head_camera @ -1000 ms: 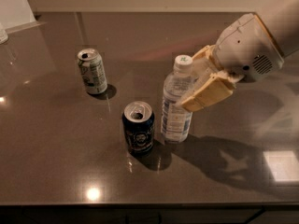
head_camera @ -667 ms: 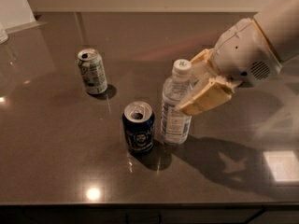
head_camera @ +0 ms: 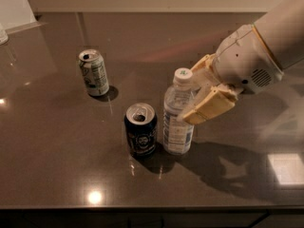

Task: Move blue plastic bottle near pepsi can

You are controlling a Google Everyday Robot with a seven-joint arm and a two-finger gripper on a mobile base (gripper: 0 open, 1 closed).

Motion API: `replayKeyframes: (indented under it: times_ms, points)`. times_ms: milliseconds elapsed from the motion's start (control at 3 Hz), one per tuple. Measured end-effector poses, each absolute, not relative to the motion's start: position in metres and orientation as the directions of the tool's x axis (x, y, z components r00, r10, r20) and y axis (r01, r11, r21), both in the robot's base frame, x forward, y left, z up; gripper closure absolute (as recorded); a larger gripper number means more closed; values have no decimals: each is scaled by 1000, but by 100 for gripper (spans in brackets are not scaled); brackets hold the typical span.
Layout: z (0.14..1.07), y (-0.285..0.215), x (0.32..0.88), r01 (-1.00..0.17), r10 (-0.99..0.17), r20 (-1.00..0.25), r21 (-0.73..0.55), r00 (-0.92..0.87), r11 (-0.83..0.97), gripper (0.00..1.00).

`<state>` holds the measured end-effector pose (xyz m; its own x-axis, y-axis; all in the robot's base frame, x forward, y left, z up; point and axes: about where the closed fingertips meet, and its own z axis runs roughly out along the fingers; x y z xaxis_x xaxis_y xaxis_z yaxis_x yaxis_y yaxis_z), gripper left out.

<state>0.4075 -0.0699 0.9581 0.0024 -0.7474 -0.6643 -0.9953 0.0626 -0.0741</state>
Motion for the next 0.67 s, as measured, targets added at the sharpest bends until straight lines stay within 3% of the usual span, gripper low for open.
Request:
replayKeyframes:
  times_ms: [333,667]
  points:
    - [956,-74,412,-995,-753,-658,-64,-13,72,0]
    - [956,-74,412,-995,-753,-658,-64,-12,72,0]
